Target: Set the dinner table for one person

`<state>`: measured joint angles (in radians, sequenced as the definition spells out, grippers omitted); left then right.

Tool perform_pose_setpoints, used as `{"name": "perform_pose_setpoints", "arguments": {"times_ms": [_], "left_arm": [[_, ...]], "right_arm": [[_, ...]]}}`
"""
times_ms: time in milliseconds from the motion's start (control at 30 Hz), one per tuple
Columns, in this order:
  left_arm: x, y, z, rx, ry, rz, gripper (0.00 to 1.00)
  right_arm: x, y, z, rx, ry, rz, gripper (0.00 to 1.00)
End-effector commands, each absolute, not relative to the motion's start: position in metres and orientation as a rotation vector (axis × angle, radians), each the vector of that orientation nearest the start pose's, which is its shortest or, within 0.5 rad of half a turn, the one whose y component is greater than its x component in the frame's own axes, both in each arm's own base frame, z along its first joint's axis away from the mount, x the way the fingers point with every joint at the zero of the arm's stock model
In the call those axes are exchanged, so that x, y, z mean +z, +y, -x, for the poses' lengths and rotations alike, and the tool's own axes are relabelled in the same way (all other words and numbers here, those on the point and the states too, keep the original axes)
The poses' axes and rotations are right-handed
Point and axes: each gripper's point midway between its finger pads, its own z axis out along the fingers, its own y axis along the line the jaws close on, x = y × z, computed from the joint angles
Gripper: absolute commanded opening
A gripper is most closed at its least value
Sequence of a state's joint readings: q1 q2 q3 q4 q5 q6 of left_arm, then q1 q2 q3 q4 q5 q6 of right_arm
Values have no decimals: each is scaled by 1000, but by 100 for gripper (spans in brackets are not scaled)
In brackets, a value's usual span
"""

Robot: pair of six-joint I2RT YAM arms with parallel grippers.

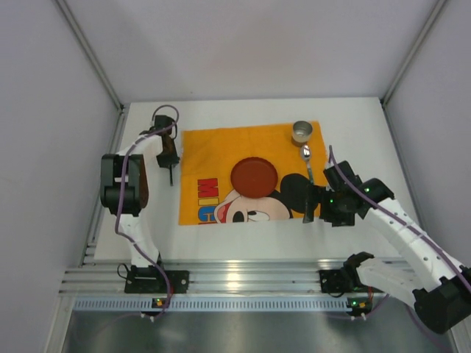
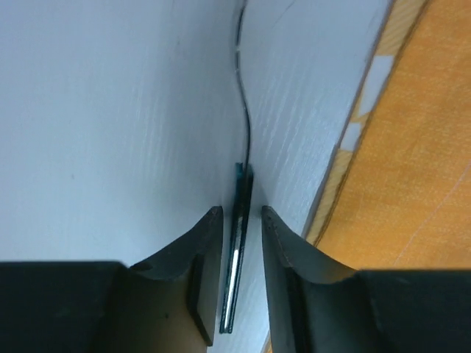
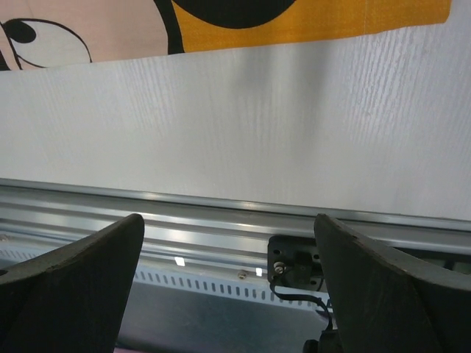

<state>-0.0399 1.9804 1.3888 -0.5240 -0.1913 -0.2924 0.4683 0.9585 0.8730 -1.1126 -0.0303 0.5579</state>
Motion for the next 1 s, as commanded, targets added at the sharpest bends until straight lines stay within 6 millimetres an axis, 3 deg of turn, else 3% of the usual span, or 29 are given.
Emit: {"name": "perform_pose_setpoints", "arguments": {"times_ms": [0, 33, 100, 267, 333, 400, 433, 567, 733, 800, 967], "left_arm": [[28, 5, -450, 103, 2614, 378, 31], [26, 7, -450, 101, 2618, 379, 15], [25, 9, -450, 94, 2624, 372, 2], [32, 15, -449, -43, 2628, 412, 0], [51, -10, -454, -327, 2592, 369, 0], [83, -28, -463, -477, 2496, 303, 0], [97, -53, -459, -669, 2459, 226, 0], [136, -98, -444, -1051, 2319, 102, 0], [135, -124, -410, -1318, 2248, 81, 0], [132, -134, -388, -1441, 2235, 80, 0], [117, -146, -370, -1489, 2218, 131, 0]], "right_arm": [[144, 117, -174, 355, 2709, -103, 100], [142, 118, -177, 351, 2715, -108, 100], [142, 119, -179, 350, 2718, -106, 100], [140, 122, -182, 362, 2718, -118, 100], [139, 123, -180, 372, 2718, -124, 100], [135, 123, -178, 382, 2724, -133, 100], [134, 123, -176, 389, 2721, -134, 100], [131, 123, -169, 413, 2722, -148, 100], [132, 120, -160, 443, 2693, -168, 100], [133, 117, -154, 453, 2680, -177, 100], [127, 110, -140, 457, 2675, -200, 100]]}}
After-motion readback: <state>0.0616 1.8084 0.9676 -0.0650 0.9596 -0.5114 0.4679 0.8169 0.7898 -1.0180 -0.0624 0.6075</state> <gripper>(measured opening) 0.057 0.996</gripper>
